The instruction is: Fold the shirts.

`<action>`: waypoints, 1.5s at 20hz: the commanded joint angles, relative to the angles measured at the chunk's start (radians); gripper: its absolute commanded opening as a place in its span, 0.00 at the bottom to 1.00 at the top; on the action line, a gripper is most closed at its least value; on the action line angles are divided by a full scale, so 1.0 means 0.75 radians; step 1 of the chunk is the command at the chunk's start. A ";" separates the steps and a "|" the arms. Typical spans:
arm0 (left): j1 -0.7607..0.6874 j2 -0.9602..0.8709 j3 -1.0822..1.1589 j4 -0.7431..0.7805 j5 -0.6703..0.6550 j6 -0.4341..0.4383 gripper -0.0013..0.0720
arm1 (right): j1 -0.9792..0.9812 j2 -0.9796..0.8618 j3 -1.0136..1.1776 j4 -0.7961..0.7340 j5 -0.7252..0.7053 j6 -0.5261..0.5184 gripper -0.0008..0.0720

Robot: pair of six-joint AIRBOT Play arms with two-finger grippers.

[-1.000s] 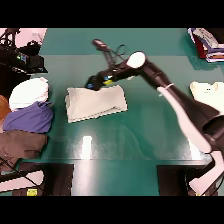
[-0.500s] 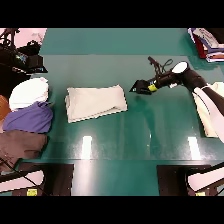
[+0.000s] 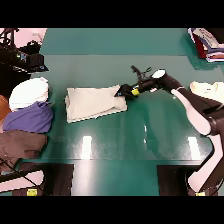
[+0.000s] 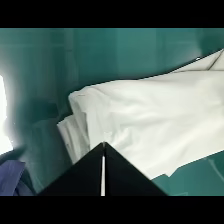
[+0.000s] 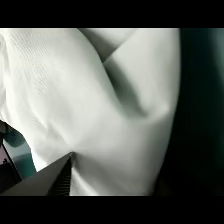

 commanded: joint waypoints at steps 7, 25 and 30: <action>-0.159 0.001 0.001 -0.039 -0.037 -0.002 0.05 | 0.003 -0.027 0.294 -0.108 0.131 -0.038 0.04; -0.702 0.001 0.001 -0.043 0.337 -0.013 0.05 | -1.416 0.515 0.268 -0.438 0.128 0.089 0.04; -0.702 -0.006 0.001 -0.043 0.355 -0.013 0.05 | -1.436 0.516 0.331 -0.427 0.129 0.103 0.04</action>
